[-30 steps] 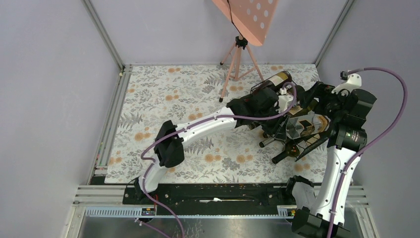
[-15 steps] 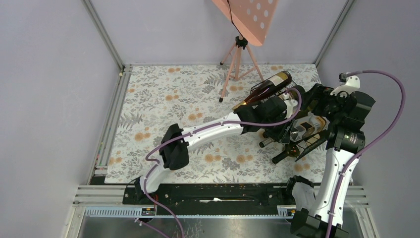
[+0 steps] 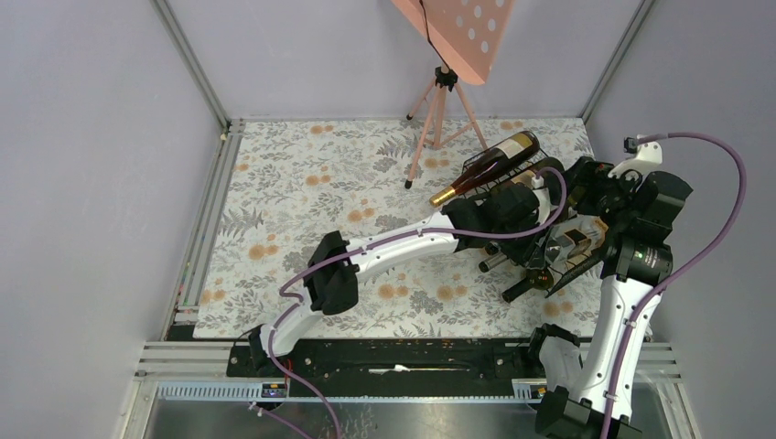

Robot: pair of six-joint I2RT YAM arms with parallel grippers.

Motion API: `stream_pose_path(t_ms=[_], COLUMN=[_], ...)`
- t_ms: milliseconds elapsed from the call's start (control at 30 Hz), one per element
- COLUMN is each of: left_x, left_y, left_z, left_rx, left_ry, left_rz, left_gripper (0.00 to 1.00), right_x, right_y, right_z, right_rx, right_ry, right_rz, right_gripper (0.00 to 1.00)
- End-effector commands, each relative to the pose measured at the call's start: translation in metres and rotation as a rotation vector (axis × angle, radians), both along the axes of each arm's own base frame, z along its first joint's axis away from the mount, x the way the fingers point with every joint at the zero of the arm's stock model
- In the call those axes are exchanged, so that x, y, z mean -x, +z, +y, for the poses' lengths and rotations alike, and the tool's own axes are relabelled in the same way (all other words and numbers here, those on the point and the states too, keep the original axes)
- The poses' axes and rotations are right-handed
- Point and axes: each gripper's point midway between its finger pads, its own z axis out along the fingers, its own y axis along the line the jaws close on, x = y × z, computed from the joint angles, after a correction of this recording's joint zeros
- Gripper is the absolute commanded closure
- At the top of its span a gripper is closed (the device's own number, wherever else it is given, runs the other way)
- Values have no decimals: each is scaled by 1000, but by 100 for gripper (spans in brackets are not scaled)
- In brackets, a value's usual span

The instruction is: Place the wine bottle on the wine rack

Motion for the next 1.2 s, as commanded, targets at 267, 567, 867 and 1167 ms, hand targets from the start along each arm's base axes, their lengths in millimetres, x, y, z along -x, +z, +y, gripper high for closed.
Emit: stream_pose_path(t_ms=[267,567,867,1167], left_x=[-7,-5,-3,-2], left_y=[105,76,43,28], left_z=[-39,-45,-41,-35], left_rx=[367,326,240,178], left_ry=[-59,-68,-28,15], left_rz=[-172,-158,-127,-114], left_gripper=[100,100,92,74], right_x=[-1,-2,-2,-2], right_y=[10,7,6,5], right_z=[8,10,12,16], right_rx=[-2,-11,-16,-29], right_ry=[46,59,76,98], right_rz=[-53,-50,-50,-47], right_gripper=[0,0,0,0])
